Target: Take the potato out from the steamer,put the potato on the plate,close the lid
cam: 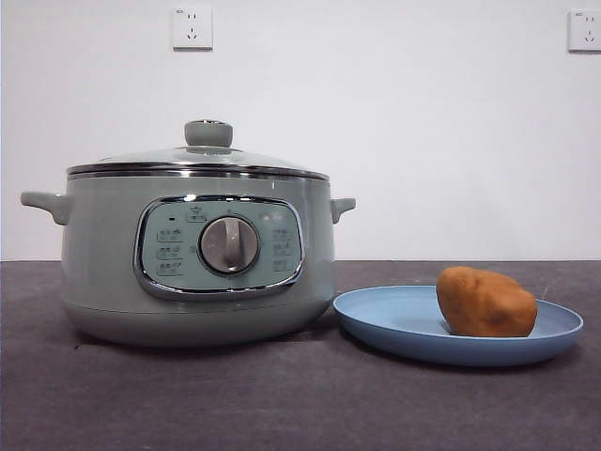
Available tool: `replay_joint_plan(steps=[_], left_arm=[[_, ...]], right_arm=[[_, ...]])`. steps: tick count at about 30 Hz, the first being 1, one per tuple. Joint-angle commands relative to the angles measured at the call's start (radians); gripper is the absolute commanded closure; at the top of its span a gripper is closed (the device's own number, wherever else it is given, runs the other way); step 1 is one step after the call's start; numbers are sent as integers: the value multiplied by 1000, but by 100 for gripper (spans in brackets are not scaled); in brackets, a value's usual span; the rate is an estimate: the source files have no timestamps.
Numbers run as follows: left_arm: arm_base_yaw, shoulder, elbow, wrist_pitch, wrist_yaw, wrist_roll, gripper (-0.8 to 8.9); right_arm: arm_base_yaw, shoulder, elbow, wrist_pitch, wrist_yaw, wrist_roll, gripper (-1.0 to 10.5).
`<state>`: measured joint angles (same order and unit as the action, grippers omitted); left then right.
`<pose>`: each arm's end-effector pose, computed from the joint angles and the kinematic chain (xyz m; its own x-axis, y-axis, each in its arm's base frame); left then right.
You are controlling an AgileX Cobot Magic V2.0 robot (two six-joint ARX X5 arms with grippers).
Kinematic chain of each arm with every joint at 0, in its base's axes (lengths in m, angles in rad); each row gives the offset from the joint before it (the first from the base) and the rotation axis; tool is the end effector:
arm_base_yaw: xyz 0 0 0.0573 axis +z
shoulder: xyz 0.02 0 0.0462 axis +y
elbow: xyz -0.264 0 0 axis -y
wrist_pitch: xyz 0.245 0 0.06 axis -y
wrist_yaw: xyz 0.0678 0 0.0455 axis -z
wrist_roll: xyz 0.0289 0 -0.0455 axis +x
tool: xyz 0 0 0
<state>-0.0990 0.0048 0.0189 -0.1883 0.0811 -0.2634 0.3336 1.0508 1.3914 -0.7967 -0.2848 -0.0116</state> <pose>0.0946 -0.0117 0.1515 0.9688 -0.1776 -0.1728 0.1269 0.9545 -0.2700 0.1726 0.0684 0.4289 0.7221 0.5476 -0.4227 -0.5574 0.8225 0.1133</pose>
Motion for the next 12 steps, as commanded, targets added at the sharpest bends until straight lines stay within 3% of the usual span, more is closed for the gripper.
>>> replay_joint_plan(steps=[1, 10, 12], left_arm=[[3, -1, -7, -14, -1, -3, 817], [3, -1, -7, -14, -1, -3, 817], [3, -1, -7, -14, -1, -3, 817]], right_arm=[[1, -1, 3, 3, 3, 3, 947], [0, -6, 3, -3, 3, 2, 947], [-18, -12, 2, -3, 3, -55, 947]])
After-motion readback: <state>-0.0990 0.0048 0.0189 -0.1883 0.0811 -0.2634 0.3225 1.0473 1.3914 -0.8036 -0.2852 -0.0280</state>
